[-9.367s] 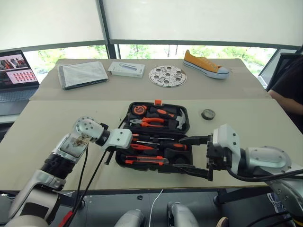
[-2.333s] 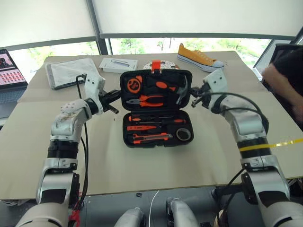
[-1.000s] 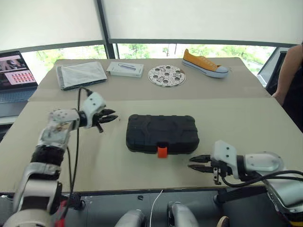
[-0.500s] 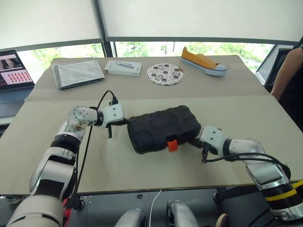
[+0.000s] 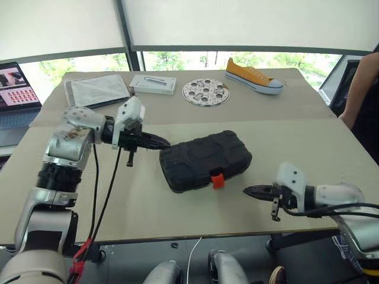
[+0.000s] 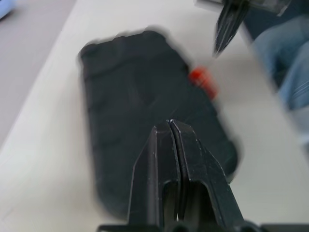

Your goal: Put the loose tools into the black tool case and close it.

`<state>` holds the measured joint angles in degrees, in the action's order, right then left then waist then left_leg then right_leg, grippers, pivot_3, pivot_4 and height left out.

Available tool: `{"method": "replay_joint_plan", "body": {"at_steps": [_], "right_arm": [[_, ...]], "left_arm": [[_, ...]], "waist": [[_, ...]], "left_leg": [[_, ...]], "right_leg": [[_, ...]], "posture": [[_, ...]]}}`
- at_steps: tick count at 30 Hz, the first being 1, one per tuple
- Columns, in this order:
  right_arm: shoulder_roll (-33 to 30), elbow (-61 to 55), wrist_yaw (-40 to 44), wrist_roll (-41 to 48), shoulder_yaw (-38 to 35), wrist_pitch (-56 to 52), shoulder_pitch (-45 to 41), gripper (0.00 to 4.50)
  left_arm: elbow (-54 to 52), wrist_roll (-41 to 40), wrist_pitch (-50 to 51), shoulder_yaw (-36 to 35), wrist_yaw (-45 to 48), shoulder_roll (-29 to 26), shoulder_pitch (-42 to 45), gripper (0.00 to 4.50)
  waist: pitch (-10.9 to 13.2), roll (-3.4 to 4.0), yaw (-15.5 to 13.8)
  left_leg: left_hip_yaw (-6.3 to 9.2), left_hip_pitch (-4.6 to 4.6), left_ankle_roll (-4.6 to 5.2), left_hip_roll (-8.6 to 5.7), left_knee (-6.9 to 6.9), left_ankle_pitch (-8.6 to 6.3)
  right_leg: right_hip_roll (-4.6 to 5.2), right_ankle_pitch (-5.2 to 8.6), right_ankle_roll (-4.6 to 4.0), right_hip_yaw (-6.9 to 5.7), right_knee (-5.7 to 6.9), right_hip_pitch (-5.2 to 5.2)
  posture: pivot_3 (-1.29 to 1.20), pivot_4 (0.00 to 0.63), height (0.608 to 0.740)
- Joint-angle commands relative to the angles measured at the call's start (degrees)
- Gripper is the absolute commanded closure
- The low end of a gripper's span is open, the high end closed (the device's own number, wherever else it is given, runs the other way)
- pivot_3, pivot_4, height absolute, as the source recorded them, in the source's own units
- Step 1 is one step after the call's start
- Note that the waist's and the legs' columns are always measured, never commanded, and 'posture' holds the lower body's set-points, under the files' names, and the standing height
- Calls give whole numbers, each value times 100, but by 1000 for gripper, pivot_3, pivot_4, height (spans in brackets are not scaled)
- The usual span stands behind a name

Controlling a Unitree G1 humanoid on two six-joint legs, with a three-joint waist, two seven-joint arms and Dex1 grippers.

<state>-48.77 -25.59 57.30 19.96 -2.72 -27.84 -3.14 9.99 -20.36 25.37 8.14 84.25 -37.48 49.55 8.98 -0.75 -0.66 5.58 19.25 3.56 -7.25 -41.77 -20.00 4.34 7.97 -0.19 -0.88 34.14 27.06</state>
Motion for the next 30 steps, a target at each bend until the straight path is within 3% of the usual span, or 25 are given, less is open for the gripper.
{"method": "replay_joint_plan", "body": {"at_steps": [1, 4, 9, 12, 16, 30], "right_arm": [[153, -341, -215, 145, -7, -66, -72, 4462], [303, -319, -351, 147, 97, -113, -237, 4462], [456, -304, -468, 70, 406, -119, -465, 4462], [573, -173, -593, -53, 604, -77, -614, 4462], [768, 146, -760, -291, 880, -36, -851, 4462], [1594, 1014, -1244, -1074, 1621, 58, -1403, 4462]], "left_arm": [[-108, 542, -402, 542, -751, 622, -258, 4416], [358, 1189, -868, 933, -1471, 1116, -415, 4416], [1103, 2271, -2220, 1644, -1747, 930, -857, 4416], [1091, 2266, -2360, 1643, -1671, 860, -970, 4416], [941, 2156, -2300, 1562, -1615, 817, -1016, 4416], [839, 2048, -2098, 1426, -1695, 1018, -778, 4416]], "waist": [[-1, 1, -19], [0, 0, -17], [-22, 24, -6], [-44, 26, -1], [-73, 22, 27], [-81, 21, 19]], "left_leg": [[0, -6, 0, 0, 0, 0], [0, -17, 0, 1, -1, 0], [-2, -24, -2, 6, 5, 0], [-3, -98, -1, 7, 39, -1], [-17, -135, 2, 10, 83, -2], [-20, -134, -1, 6, 84, 0]], "right_leg": [[1, 0, 1, 5, -3, -9], [0, -2, 4, 17, -5, -24], [1, -4, -1, 22, -6, -23], [2, -1, 1, 28, -17, -89], [-1, 23, 36, 37, -15, -99], [-5, 13, 11, 30, -9, -89]], "posture": [[0, 150, 737], [0, 150, 737], [0, 150, 737], [0, 150, 737], [0, 150, 737], [0, 150, 737]]}}
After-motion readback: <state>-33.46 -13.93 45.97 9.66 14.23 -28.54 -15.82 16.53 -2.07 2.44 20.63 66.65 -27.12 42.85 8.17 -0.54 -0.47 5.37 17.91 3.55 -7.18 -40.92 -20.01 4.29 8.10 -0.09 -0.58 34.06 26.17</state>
